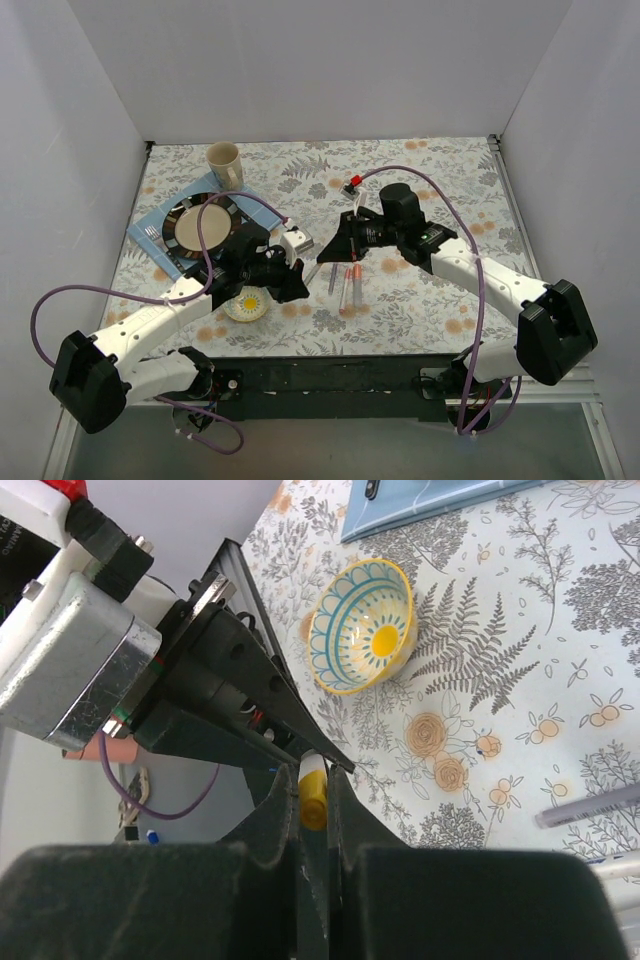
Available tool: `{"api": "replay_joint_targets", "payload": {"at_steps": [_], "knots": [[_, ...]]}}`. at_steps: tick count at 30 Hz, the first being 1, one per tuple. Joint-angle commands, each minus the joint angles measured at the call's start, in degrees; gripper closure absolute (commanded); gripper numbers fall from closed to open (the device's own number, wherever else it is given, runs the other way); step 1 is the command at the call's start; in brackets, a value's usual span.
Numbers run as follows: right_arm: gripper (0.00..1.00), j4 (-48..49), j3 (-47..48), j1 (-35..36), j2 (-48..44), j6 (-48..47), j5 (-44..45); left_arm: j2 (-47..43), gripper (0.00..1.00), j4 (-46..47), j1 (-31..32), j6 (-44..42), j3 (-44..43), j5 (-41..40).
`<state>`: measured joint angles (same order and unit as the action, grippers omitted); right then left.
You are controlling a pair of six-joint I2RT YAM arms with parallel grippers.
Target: Insert the pens into the pen caps
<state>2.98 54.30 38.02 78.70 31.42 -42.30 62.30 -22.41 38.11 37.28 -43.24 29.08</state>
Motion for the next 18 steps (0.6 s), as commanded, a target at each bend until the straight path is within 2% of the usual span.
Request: {"api": "replay_joint_targets", "payload": {"at_steps": [1, 5, 7, 9, 10, 14, 15, 16, 18], "knots": [[0.99, -15.81, 0.37, 6.1, 1.11, -5.3, -6.12, -1.83, 1.0, 19.25, -1.28, 1.92, -5.01, -6.06], [0.98, -9.76, -0.43, 6.01, -0.47, -1.64, -5.08, -2.1, 1.0, 20.57, -1.28, 2.62, -3.78, -4.04], [0.84, -6.87, 0.36, 6.1, -1.43, 1.26, -3.5, -2.88, 1.0, 21.97, -1.19, 2.97, -2.99, -2.37], [0.8, -4.75, 1.33, 6.1, -2.05, 2.76, -0.94, -3.59, 1.0, 24.06, -1.28, 3.24, -1.85, -1.49], [0.72, -3.61, 1.51, 6.01, -2.84, 3.9, -0.33, -4.29, 1.0, 24.26, -1.28, 3.41, -1.5, -0.96], [0.53, 2.98, 2.38, 6.1, -4.69, 6.81, 3.62, -6.4, 1.0, 25.31, -1.28, 3.59, -0.35, 0.1], [0.43, 3.51, 2.65, 6.01, -5.13, 7.07, 4.42, -6.75, 1.0, 25.75, -1.28, 3.68, 0.0, 0.19], [0.38, 4.22, 3.0, 6.1, -5.91, 7.34, 5.21, -7.02, 1.0, 25.93, -1.28, 3.85, 0.52, 0.27], [0.35, 6.84, 2.83, 6.01, -6.97, 7.34, 7.4, -7.81, 1.0, 26.19, -1.28, 3.86, 0.97, 0.8]]}}
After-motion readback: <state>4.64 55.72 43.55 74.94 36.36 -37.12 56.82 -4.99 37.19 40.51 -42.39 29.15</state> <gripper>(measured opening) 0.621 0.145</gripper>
